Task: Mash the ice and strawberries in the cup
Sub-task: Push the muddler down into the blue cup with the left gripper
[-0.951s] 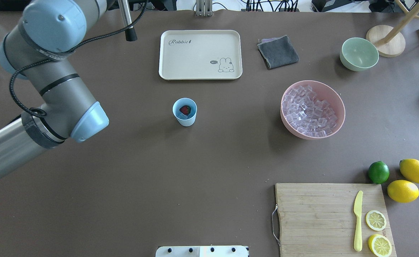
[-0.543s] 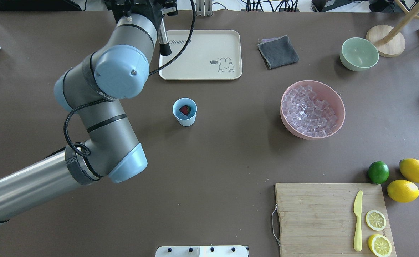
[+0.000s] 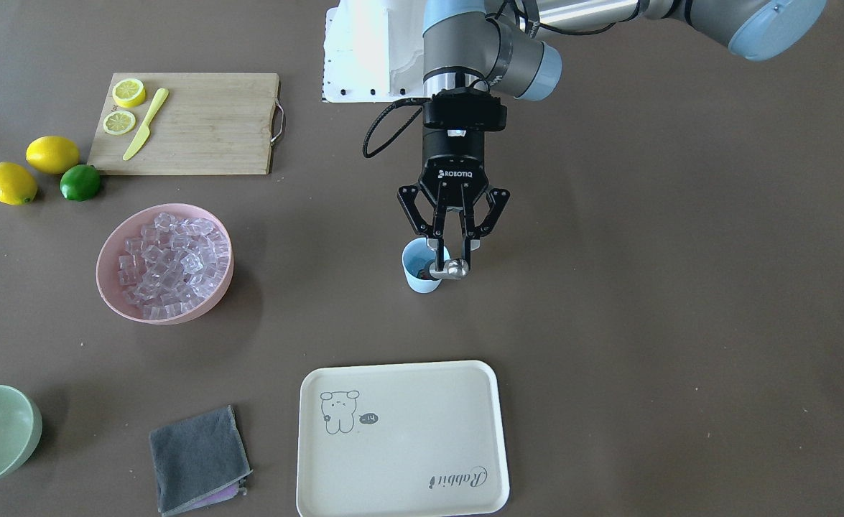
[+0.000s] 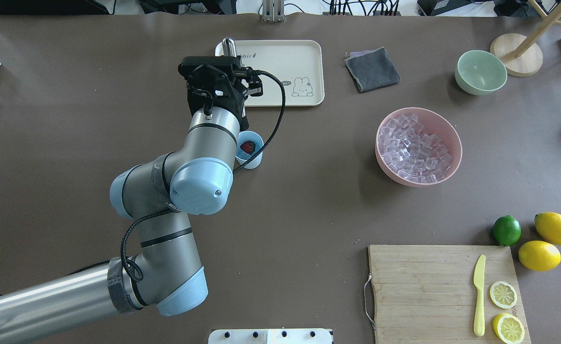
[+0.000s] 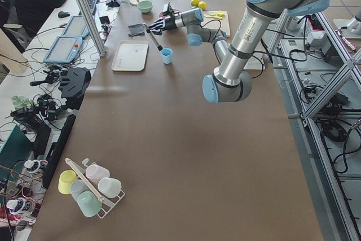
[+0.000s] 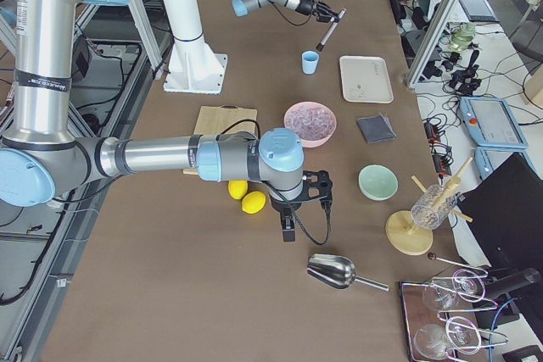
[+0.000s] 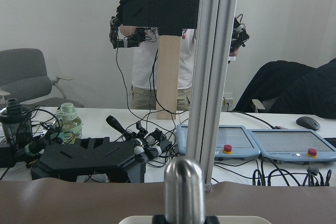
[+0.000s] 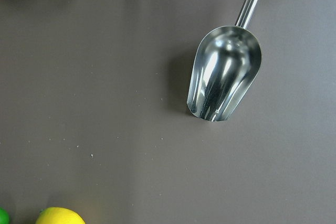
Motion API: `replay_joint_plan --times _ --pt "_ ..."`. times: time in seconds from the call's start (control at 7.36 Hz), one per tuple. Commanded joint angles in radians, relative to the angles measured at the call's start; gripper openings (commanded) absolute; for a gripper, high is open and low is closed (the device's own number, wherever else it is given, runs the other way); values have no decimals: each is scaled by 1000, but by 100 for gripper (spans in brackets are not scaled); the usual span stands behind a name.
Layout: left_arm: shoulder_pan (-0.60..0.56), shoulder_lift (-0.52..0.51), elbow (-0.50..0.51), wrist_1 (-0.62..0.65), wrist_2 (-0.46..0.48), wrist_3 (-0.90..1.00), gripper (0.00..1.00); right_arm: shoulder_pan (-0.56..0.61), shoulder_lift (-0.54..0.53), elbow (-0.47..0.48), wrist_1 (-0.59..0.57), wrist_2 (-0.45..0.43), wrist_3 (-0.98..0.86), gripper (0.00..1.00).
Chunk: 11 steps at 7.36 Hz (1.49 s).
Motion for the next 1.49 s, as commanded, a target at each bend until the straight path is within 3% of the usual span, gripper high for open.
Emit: replay_joint_plan --times 0.0,0.68,0.95,1.36 --pt "31 7 33 -55 34 -3 29 0 -3 0 -1 0 0 100" --pt "54 27 72 -104 34 -52 29 0 -3 -6 -1 0 0 100" --pt "25 28 -7 -107 24 13 29 0 0 -6 1 -2 0 100" --pt "14 56 -23 -115 28 31 29 0 -3 -2 1 0 0 100"
